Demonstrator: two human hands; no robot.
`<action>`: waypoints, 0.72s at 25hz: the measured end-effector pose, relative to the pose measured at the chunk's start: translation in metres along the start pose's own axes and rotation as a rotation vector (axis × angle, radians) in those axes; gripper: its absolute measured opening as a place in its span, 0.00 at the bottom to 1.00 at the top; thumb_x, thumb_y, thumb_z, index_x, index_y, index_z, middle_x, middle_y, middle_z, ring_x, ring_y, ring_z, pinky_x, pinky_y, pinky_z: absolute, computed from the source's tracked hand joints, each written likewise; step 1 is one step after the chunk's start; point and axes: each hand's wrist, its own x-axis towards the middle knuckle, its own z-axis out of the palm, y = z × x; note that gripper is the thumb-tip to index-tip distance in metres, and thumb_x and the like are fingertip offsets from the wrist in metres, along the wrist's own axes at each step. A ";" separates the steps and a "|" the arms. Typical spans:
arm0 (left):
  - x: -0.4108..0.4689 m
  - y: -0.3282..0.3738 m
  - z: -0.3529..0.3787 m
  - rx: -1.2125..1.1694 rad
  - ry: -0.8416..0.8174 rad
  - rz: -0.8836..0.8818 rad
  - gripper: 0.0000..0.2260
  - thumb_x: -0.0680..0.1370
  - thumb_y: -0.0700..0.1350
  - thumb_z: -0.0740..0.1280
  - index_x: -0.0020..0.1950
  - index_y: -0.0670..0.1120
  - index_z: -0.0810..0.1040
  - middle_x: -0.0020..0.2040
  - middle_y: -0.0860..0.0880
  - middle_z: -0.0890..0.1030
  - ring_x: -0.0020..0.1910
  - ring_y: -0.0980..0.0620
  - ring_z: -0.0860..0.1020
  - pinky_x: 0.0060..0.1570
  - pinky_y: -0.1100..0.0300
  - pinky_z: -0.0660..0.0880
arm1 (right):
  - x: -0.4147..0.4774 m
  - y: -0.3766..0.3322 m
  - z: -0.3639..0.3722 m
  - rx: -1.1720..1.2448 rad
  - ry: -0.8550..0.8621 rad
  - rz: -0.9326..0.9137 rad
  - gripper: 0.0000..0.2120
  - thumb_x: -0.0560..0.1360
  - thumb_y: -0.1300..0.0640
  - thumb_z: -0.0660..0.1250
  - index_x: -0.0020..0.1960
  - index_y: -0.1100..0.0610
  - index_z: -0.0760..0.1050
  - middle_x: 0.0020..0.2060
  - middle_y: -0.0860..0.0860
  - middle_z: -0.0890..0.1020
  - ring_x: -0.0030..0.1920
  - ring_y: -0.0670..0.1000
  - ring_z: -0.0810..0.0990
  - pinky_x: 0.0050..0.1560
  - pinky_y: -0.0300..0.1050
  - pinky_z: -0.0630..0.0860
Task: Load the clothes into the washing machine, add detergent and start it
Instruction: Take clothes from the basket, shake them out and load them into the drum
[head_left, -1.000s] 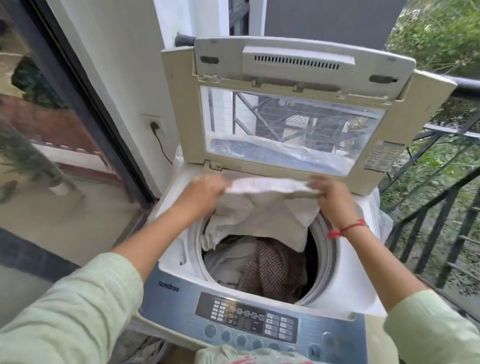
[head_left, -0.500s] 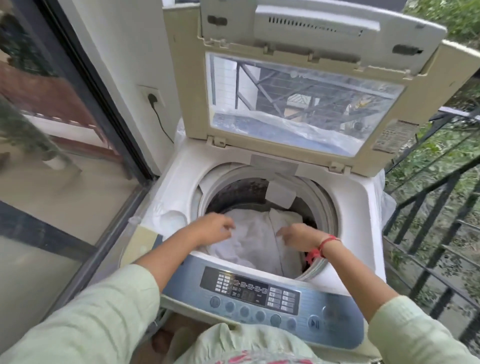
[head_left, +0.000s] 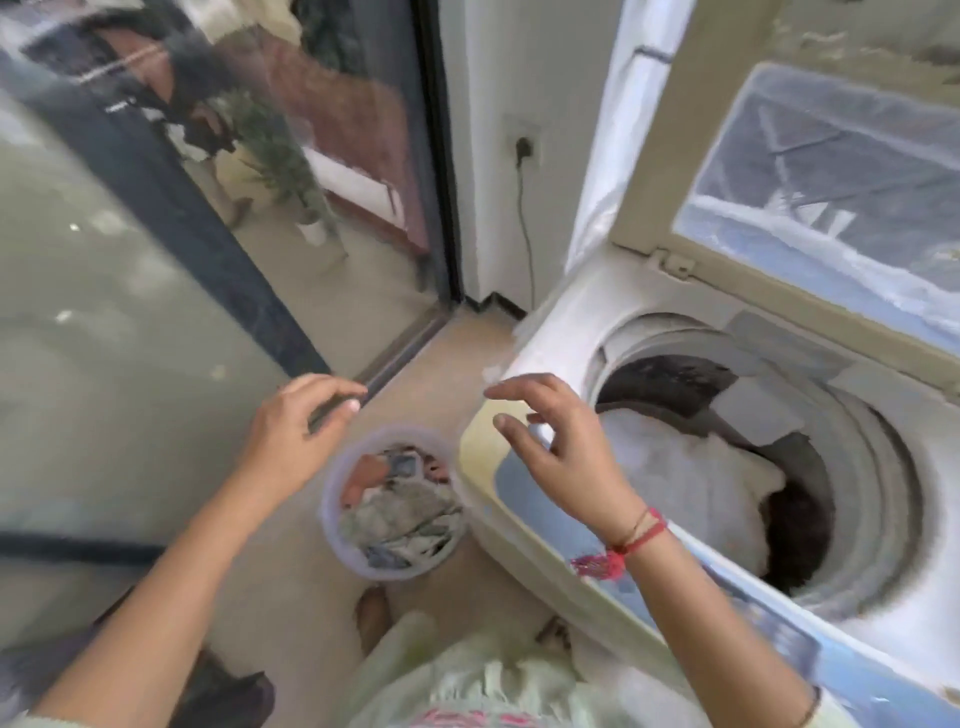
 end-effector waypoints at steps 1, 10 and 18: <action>-0.018 -0.030 -0.006 -0.002 -0.013 -0.062 0.16 0.74 0.55 0.61 0.50 0.47 0.82 0.48 0.49 0.81 0.49 0.52 0.78 0.53 0.62 0.70 | 0.011 -0.014 0.030 -0.005 -0.040 -0.027 0.10 0.75 0.55 0.65 0.56 0.51 0.78 0.55 0.47 0.76 0.58 0.45 0.73 0.59 0.38 0.70; -0.069 -0.250 0.012 -0.248 -0.230 -0.489 0.13 0.76 0.40 0.66 0.42 0.59 0.78 0.45 0.63 0.82 0.48 0.60 0.79 0.52 0.63 0.74 | 0.059 0.046 0.274 -0.192 -0.268 0.375 0.10 0.72 0.63 0.68 0.54 0.57 0.80 0.56 0.57 0.75 0.62 0.57 0.72 0.64 0.45 0.66; -0.061 -0.401 0.144 0.001 -0.636 -0.550 0.11 0.75 0.40 0.64 0.55 0.47 0.80 0.55 0.45 0.80 0.54 0.43 0.78 0.53 0.53 0.74 | 0.038 0.217 0.408 -0.402 -0.439 0.790 0.16 0.72 0.64 0.65 0.59 0.58 0.77 0.61 0.58 0.73 0.63 0.57 0.72 0.63 0.44 0.67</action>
